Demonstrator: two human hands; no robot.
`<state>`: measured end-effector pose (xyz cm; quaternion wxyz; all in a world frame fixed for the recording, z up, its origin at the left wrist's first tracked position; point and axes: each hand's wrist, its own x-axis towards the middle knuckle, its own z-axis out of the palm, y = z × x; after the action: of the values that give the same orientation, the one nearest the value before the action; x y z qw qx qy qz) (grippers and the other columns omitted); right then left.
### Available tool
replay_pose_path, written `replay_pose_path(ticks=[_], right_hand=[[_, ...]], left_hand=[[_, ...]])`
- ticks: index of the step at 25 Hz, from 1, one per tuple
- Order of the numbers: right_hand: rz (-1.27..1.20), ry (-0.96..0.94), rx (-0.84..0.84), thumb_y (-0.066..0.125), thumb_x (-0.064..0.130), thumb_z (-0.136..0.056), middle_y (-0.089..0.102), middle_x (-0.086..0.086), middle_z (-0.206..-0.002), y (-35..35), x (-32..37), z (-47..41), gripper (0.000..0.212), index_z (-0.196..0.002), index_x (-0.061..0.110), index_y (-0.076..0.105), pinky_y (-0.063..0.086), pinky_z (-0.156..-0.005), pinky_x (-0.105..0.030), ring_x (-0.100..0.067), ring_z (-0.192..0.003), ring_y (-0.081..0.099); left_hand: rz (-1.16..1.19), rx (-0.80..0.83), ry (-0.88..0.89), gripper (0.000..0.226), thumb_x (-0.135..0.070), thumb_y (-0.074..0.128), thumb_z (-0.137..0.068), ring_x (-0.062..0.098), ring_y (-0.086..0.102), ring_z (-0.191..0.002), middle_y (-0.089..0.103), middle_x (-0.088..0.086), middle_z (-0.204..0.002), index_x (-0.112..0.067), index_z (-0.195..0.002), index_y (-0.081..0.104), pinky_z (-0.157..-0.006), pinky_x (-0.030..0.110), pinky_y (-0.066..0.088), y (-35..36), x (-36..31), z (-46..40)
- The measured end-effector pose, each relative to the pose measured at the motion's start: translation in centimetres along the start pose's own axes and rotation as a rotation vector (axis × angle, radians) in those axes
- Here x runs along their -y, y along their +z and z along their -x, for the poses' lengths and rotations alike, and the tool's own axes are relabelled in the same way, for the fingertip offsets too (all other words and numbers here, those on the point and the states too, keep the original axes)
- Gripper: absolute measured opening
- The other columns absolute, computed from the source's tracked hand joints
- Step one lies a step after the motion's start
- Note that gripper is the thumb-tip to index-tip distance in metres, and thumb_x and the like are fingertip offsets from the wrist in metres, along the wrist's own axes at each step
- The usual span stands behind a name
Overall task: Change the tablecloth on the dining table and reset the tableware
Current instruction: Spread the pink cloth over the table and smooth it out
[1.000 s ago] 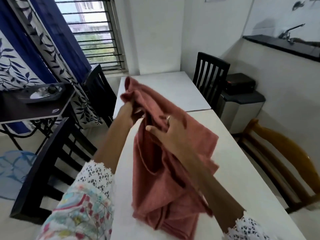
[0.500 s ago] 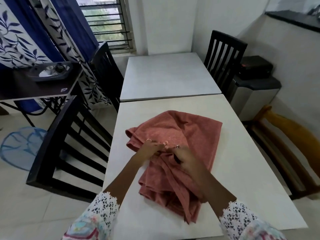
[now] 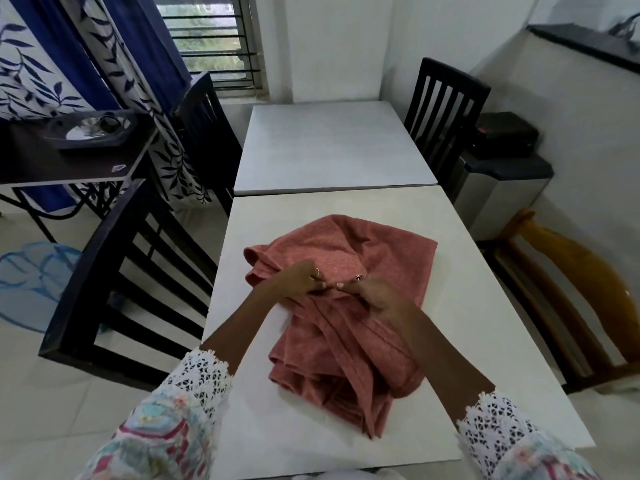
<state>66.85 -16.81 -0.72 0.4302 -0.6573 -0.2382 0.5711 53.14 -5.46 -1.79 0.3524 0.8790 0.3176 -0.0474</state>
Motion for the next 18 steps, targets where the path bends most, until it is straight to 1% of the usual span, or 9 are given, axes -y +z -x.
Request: replay_pose_path(ticks=[1, 2, 4, 7, 10, 12, 14, 16, 18], right_hand=[[0.112, -0.014, 0.033, 0.059, -0.002, -0.086, 0.064, -0.007, -0.084, 0.0, -0.2, 0.0, 0.01, -0.092, 0.002, 0.064, 0.048, -0.057, -0.017, -0.016, -0.072, 0.058], [0.285, -0.027, 0.028, 0.055, -0.003, -0.087, 0.063, -0.009, -0.097, 0.1, -0.6, -0.1, 0.023, -0.109, 0.0, 0.06, 0.045, -0.063, -0.019, -0.019, -0.083, 0.057], [0.626, -0.115, -0.123, 0.052, 0.001, -0.087, 0.055, -0.014, -0.118, 0.0, -1.8, -0.5, 0.042, -0.129, -0.001, 0.045, 0.035, -0.071, -0.02, -0.027, -0.103, 0.055], [0.818, -0.163, -0.248, 0.055, 0.005, -0.085, 0.06, -0.02, -0.112, -1.7, -2.3, -0.9, 0.034, -0.117, -0.005, 0.051, 0.034, -0.068, -0.022, -0.034, -0.103, 0.058], [1.061, 0.095, -0.248, 0.063, 0.012, -0.084, 0.066, -0.015, -0.109, -6.8, -1.6, -1.9, 0.023, -0.104, 0.001, 0.065, 0.048, -0.071, -0.029, -0.029, -0.093, 0.065], [0.89, 0.189, -0.109, 0.066, 0.009, -0.083, 0.065, -0.011, -0.106, -8.4, -0.5, -1.4, 0.021, -0.104, 0.005, 0.065, 0.055, -0.081, -0.033, -0.022, -0.086, 0.064], [0.626, 0.003, 0.092, 0.069, 0.016, -0.083, 0.061, -0.001, -0.11, -6.5, 1.2, -0.4, 0.042, -0.122, 0.008, 0.057, 0.053, -0.084, -0.023, -0.013, -0.095, 0.061], [0.507, -0.158, 0.231, 0.065, 0.035, -0.084, 0.053, 0.007, -0.122, -2.1, 2.6, 0.2, 0.056, -0.132, 0.01, 0.049, 0.048, -0.094, -0.024, -0.009, -0.109, 0.054], [0.353, -0.154, 0.228, 0.064, 0.047, -0.082, 0.056, 0.001, -0.123, 2.8, 3.0, 0.1, 0.064, -0.134, 0.014, 0.045, 0.053, -0.089, -0.036, -0.015, -0.108, 0.057]], left_hand=[[-0.036, -0.03, 0.008, 0.023, -0.012, 0.049, -0.095, 0.008, 0.047, -0.062, 0.057, 0.004, -0.074, -0.002, -0.084, 0.067, -0.061, 0.021, 0.037, -0.5, -0.2, -0.2], [-0.035, -0.098, 0.026, 0.022, -0.011, 0.047, -0.096, 0.011, 0.048, -0.066, 0.058, 0.004, -0.077, -0.003, -0.086, 0.065, -0.065, 0.025, 0.038, -1.0, -0.7, -0.3], [0.032, -0.303, 0.052, 0.02, -0.011, 0.046, -0.097, 0.012, 0.05, -0.068, 0.057, 0.001, -0.078, -0.001, -0.091, 0.062, -0.065, 0.02, 0.037, -2.0, -2.5, -0.2], [0.261, -0.702, -0.013, 0.023, -0.011, 0.046, -0.097, 0.019, 0.054, -0.085, 0.06, 0.008, -0.092, 0.002, -0.104, 0.063, -0.072, 0.021, 0.038, -5.0, -3.8, -0.5], [0.638, -1.038, -0.19, 0.024, -0.017, 0.039, -0.099, 0.021, 0.055, -0.089, 0.062, 0.013, -0.101, -0.006, -0.103, 0.061, -0.091, 0.035, 0.046, -10.1, -1.5, 0.3], [0.869, -1.025, -0.166, 0.024, -0.019, 0.036, -0.101, 0.015, 0.054, -0.076, 0.06, 0.008, -0.088, -0.014, -0.087, 0.056, -0.076, 0.034, 0.052, -12.8, -0.8, 1.0], [1.028, -0.862, -0.09, 0.027, -0.014, 0.034, -0.102, 0.012, 0.055, -0.072, 0.054, 0.003, -0.081, -0.016, -0.08, 0.049, -0.06, 0.024, 0.056, -13.2, -2.7, 1.3], [1.182, -0.706, -0.025, 0.028, -0.01, 0.033, -0.102, 0.015, 0.056, -0.073, 0.052, 0.004, -0.08, -0.012, -0.079, 0.048, -0.059, 0.023, 0.058, -12.3, -5.7, 1.2], [1.348, -0.642, 0.077, 0.03, -0.009, 0.031, -0.102, 0.016, 0.056, -0.073, 0.052, 0.007, -0.08, -0.007, -0.079, 0.049, -0.063, 0.026, 0.059, -12.0, -8.5, 1.5]])
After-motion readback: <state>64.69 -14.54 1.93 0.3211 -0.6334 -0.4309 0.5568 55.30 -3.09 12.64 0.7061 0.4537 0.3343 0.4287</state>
